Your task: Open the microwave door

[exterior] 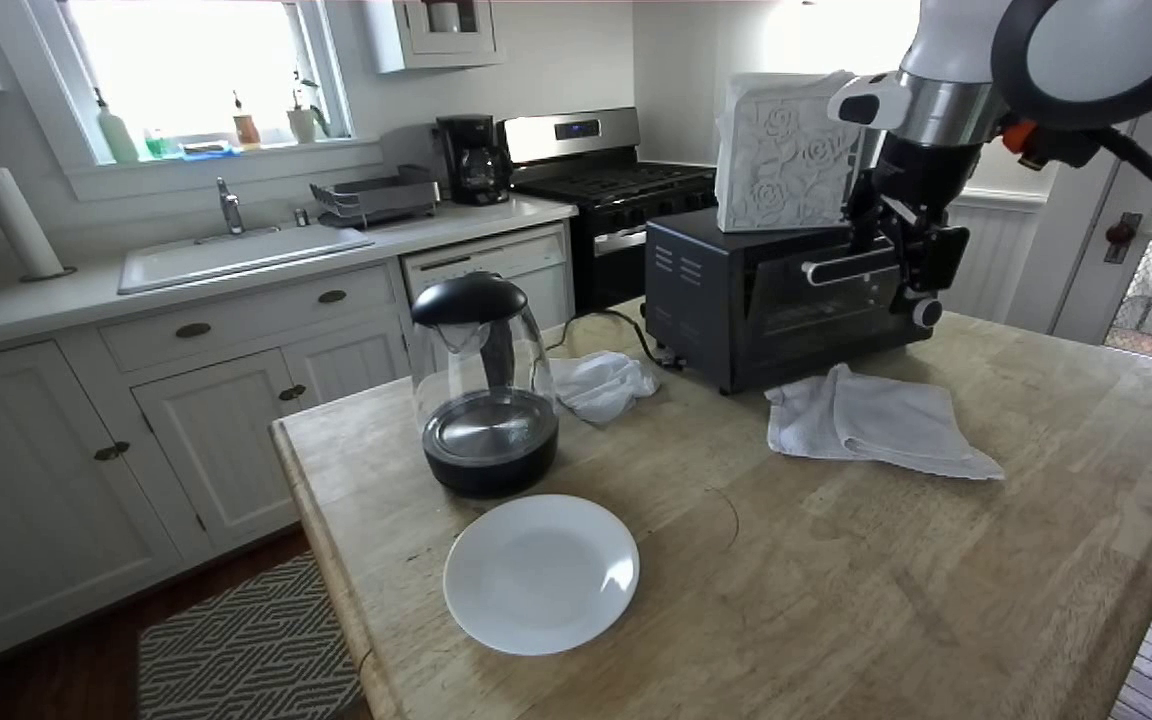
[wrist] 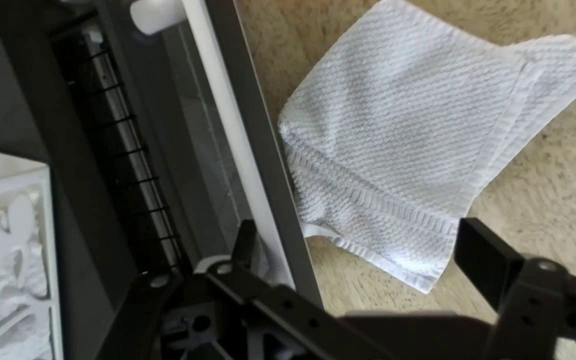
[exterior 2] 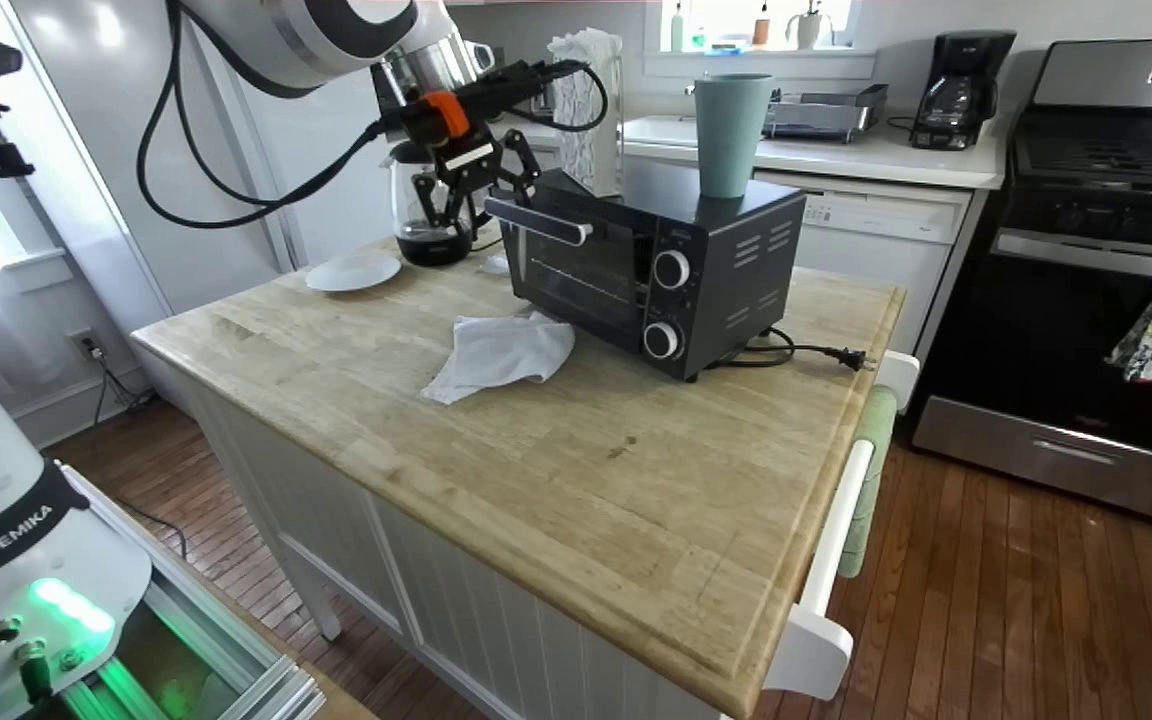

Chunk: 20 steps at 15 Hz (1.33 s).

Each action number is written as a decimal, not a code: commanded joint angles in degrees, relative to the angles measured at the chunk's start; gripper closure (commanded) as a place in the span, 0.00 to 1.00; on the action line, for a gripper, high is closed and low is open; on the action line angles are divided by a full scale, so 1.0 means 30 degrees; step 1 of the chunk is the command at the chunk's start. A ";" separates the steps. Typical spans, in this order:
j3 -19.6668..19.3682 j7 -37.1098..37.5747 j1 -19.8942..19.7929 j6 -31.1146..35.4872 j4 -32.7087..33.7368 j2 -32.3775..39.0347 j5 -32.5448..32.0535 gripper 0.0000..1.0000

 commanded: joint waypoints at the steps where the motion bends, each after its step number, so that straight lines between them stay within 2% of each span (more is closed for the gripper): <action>1: 0.0736 0.2379 -0.0292 -0.3878 0.0135 -0.1168 -0.1234 0.00; 6: 0.1138 0.2775 0.0043 -0.8318 0.0387 -0.1494 -0.0081 0.00; 10: 0.1016 0.2473 0.0063 -0.9826 0.0424 -0.0817 0.1032 0.00; 14: 0.1016 0.2311 0.0095 -0.8264 -0.0172 -0.1717 0.1865 0.00; 20: 0.0681 0.0656 0.0100 -0.2612 -0.0074 -0.2107 0.1473 0.00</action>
